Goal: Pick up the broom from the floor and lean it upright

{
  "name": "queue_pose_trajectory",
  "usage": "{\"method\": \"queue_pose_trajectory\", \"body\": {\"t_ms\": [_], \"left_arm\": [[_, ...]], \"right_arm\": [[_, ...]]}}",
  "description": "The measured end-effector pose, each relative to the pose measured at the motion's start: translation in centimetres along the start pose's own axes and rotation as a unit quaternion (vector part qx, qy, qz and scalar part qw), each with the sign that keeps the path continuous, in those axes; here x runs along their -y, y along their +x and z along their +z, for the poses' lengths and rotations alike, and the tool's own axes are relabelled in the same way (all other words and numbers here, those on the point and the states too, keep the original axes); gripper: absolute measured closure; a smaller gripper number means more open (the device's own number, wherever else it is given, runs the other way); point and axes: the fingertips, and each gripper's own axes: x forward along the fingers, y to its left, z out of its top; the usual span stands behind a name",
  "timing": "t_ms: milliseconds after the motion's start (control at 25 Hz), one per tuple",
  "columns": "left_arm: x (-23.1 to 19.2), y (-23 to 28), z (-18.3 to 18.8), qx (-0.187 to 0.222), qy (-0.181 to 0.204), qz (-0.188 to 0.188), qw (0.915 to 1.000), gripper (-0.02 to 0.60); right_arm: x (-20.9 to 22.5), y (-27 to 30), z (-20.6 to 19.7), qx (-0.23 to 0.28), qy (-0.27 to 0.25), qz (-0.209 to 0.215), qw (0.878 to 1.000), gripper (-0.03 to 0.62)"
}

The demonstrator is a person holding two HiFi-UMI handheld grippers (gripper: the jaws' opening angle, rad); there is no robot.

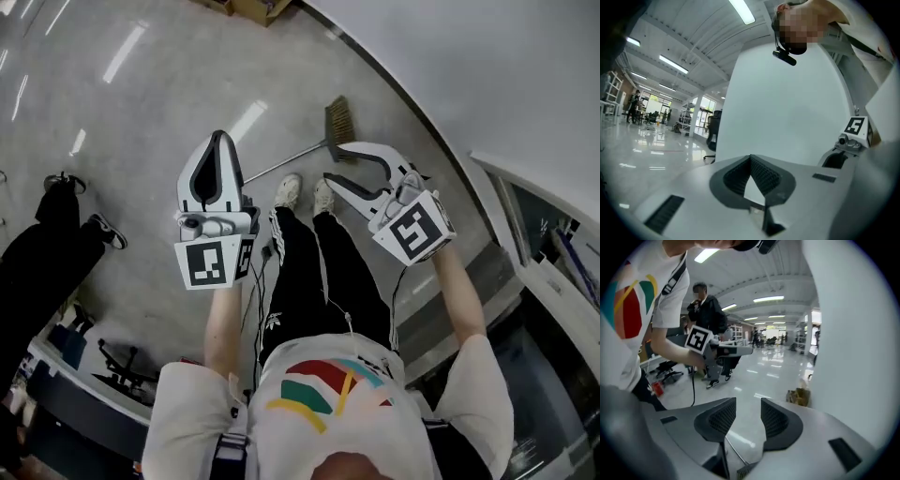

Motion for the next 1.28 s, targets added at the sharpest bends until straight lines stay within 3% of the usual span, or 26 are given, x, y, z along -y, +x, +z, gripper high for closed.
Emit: {"method": "queue_pose_trajectory", "body": {"t_ms": [120, 320, 520, 640, 720, 840, 1000, 1200, 1280], "left_arm": [[-5.0, 0.2, -9.0, 0.006, -0.002, 0.051, 0.9987, 0.535], [-12.8, -2.0, -27.9, 0.015, -0.038, 0.141, 0.9892, 0.534], [-20.9, -4.8, -48.4, 0.025, -0.046, 0.217, 0.9746, 0.506], [-23.9, -6.2, -58.0, 0.018, -0.044, 0.251, 0.9668, 0.477], [-25.3, -6.7, -61.4, 0.027, -0.041, 0.268, 0.9622, 0.461], [-26.5, -8.3, -63.3, 0.038, -0.039, 0.294, 0.9543, 0.458], [-26.8, -9.6, -63.9, 0.037, -0.042, 0.31, 0.9492, 0.459], [-27.1, -9.8, -64.9, 0.04, -0.059, 0.314, 0.9467, 0.458], [-27.0, -10.0, -65.2, 0.041, -0.062, 0.319, 0.9448, 0.458]], "right_arm": [[-1.1, 9.9, -7.9, -0.031, -0.057, 0.075, 0.995, 0.425], [-4.7, 26.0, -24.7, -0.084, -0.115, 0.194, 0.971, 0.425], [-9.7, 42.8, -45.2, -0.144, -0.142, 0.286, 0.937, 0.425], [-12.7, 48.2, -53.6, -0.169, -0.171, 0.334, 0.912, 0.425], [-13.9, 49.8, -56.2, -0.182, -0.169, 0.359, 0.9, 0.425], [-15.7, 50.3, -57.9, -0.201, -0.147, 0.38, 0.891, 0.425], [-16.9, 51.1, -59.5, -0.219, -0.165, 0.36, 0.892, 0.425], [-17.0, 52.2, -60.1, -0.218, -0.233, 0.324, 0.891, 0.427], [-16.8, 52.4, -60.2, -0.212, -0.262, 0.311, 0.889, 0.469]]}}
